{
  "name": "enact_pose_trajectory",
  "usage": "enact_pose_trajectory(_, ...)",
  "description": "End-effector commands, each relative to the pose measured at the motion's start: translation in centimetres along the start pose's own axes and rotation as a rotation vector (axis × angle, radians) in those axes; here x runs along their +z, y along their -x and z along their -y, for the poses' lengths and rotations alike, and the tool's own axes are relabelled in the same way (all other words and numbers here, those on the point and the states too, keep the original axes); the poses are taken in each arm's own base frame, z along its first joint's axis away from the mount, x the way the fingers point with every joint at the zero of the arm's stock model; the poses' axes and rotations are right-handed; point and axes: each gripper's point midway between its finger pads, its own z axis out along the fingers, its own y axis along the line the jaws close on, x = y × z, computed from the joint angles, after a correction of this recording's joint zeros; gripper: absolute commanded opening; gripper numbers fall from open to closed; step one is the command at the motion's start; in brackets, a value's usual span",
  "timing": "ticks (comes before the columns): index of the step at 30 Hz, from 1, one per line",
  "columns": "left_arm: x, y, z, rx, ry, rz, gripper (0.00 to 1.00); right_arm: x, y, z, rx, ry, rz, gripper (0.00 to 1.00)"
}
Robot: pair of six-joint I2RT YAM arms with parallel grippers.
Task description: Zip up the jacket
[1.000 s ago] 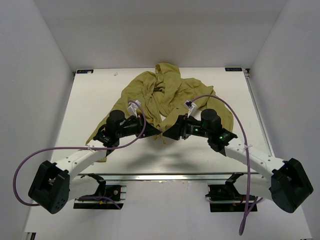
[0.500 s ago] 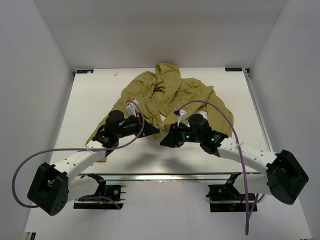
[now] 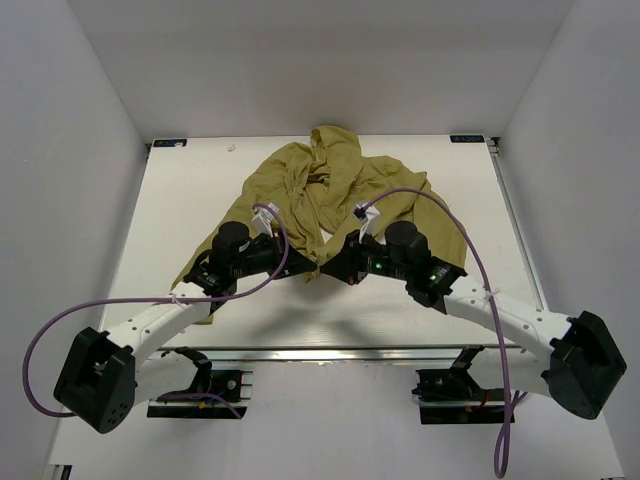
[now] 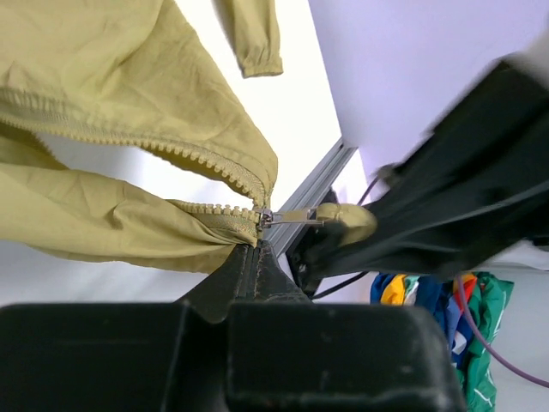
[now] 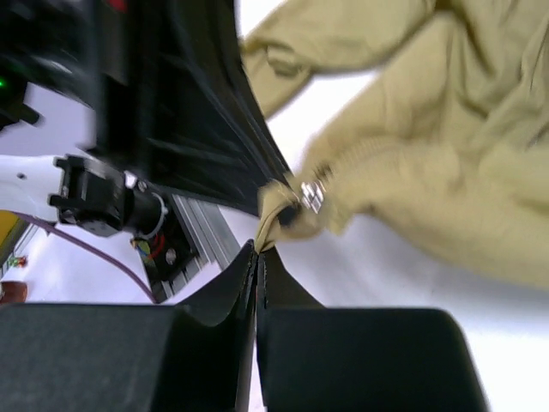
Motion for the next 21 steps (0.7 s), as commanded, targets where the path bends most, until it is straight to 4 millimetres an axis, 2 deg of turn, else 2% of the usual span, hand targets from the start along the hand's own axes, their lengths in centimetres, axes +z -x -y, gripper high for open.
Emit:
enact_pose_trajectory(1, -0.2, 0.0, 0.5, 0.039, 0.009, -0.022, 0.00, -0.7, 4.5, -2.5, -0.109, 0.042, 0.118, 0.00)
enact_pose_trajectory(9, -0.6, -1.8, 0.0, 0.102, 0.011, -0.141, 0.00, 1.0, 6.8, -1.5, -0.166, -0.027, 0.122, 0.00)
enact_pose_trajectory(10, -0.8, -2.2, -0.2, 0.093, 0.024, -0.167, 0.00, 1.6, 7.6, -1.0, -0.170, -0.059, 0.135, 0.00)
enact_pose_trajectory(12, -1.1, -3.0, -0.3, 0.094, 0.018, -0.203, 0.00, 2.2, 8.1, -0.3, -0.169, -0.091, 0.133, 0.00)
enact_pose_trajectory(13, -1.3, -3.4, -0.5, 0.081, 0.029, -0.221, 0.00, 3.1, 7.9, 0.6, -0.164, -0.120, 0.121, 0.00)
enact_pose_trajectory(14, -1.5, -3.7, -0.6, 0.077, 0.030, -0.229, 0.00, 3.4, 8.7, 0.6, -0.167, -0.131, 0.131, 0.00)
enact_pose_trajectory(16, -1.8, -4.2, -0.6, 0.066, 0.034, -0.247, 0.00, 4.6, 8.5, 2.1, -0.158, -0.184, 0.121, 0.00)
enact_pose_trajectory(17, -2.0, -4.4, -0.6, 0.064, 0.030, -0.252, 0.00, 4.9, 9.1, 2.3, -0.177, -0.194, 0.130, 0.00)
enact_pose_trajectory(19, -2.3, -4.9, -0.5, 0.050, 0.026, -0.271, 0.00, 5.5, 9.2, 3.6, -0.182, -0.243, 0.130, 0.00)
enact_pose_trajectory(21, -2.4, -5.4, -0.8, 0.033, 0.034, -0.288, 0.00, 5.9, 10.0, 3.8, -0.200, -0.254, 0.163, 0.00)
